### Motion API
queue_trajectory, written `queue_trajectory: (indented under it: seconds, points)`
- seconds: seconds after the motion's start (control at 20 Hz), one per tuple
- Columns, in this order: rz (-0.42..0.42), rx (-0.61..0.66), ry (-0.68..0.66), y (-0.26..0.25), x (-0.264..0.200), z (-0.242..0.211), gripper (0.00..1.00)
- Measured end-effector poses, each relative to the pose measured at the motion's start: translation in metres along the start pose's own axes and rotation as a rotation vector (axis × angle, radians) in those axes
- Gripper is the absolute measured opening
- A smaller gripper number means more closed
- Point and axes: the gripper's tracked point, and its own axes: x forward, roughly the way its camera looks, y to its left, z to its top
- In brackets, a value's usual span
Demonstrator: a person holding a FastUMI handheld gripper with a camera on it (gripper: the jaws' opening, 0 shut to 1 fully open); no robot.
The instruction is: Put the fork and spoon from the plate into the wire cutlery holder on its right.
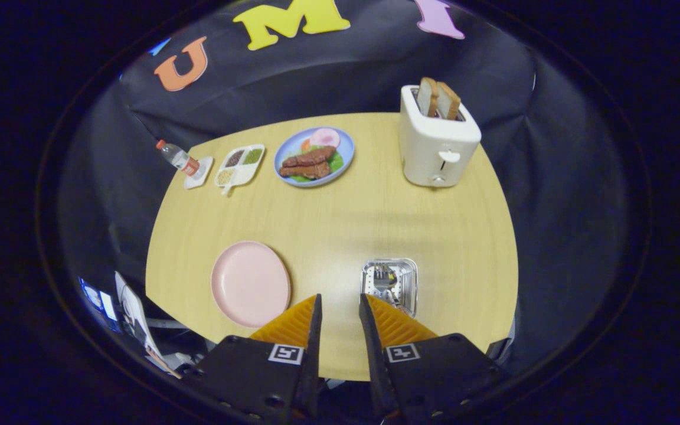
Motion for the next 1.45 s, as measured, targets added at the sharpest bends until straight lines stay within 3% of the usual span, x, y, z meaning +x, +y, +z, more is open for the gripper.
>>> queue_trajectory:
  seconds: [0.05, 0.1, 0.4, 0.65, 0.75, 1.05, 1.45]
  points:
    - [-0.006, -0.007, -0.045, 0.012, -0.009, 0.004, 0.44]
    - [-0.002, -0.015, -0.085, 0.028, -0.019, 0.006, 0.44]
    - [0.020, -0.001, -0.308, 0.117, -0.071, 0.013, 0.66]
    - [-0.016, -0.013, -0.526, 0.158, -0.117, 0.026, 0.94]
    - [-0.020, 0.000, -0.600, 0.172, -0.141, 0.026, 0.98]
    - [-0.091, 0.003, -0.789, 0.193, -0.188, 0.039, 0.97]
    - [-0.111, 0.008, -1.001, 0.219, -0.244, 0.061, 0.96]
